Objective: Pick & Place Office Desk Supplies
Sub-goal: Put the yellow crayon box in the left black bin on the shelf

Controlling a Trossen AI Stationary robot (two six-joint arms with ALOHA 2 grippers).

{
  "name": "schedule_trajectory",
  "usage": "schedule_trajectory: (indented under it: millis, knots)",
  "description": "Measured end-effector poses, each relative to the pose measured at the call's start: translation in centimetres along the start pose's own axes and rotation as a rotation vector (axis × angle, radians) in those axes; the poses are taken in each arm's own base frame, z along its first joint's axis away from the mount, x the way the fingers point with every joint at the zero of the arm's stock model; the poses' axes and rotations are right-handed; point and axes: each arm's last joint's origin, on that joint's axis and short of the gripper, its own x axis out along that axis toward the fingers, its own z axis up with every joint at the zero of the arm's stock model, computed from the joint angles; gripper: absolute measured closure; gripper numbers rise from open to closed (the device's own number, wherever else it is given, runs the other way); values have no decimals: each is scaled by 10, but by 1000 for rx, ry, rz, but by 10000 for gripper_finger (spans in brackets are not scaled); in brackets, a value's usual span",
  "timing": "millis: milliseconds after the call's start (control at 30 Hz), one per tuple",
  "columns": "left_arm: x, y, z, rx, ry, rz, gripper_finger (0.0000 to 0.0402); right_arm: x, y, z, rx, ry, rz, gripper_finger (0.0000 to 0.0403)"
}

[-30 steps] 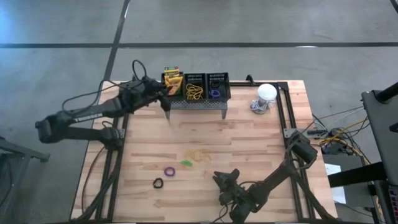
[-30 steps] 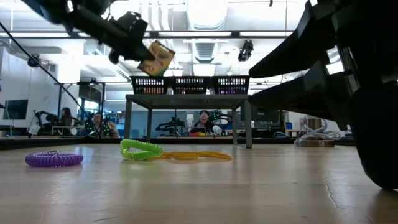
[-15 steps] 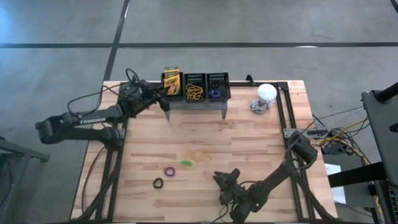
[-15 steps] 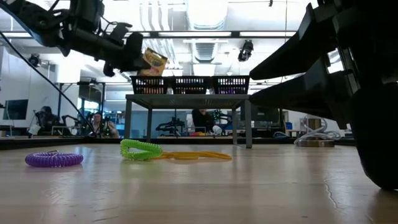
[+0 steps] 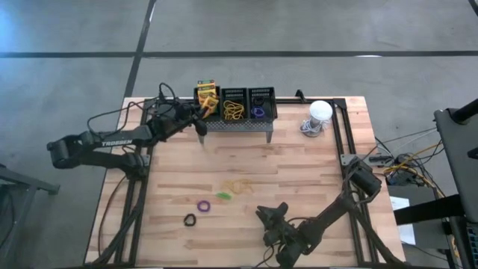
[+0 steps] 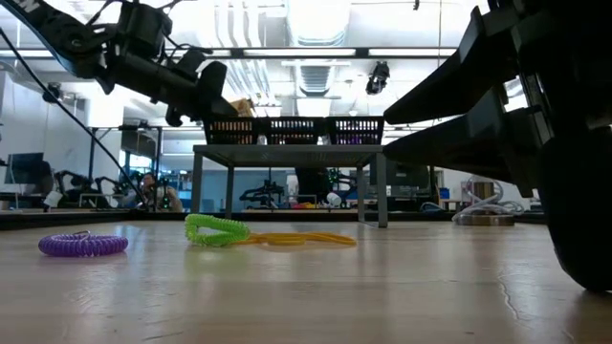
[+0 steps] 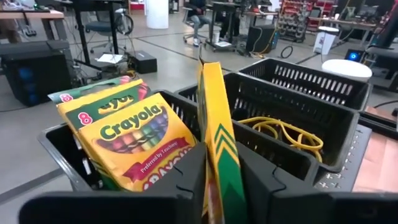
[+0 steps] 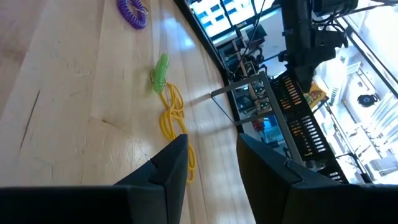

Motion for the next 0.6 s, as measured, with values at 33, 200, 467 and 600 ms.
schedule_trajectory:
  millis: [33,200,467,600]
  knots:
    - [-1,0,1,-1,-2,-1,320,0,0,0,1,0,0,271]
    - [1,-4,16,23,14,-67,297,1,0,0,4,3,-1,269]
    - [4,-8,46,60,192,-71,240,2,0,0,7,3,-1,277]
    - [2,-11,66,128,191,-79,222,2,0,0,8,3,-1,277]
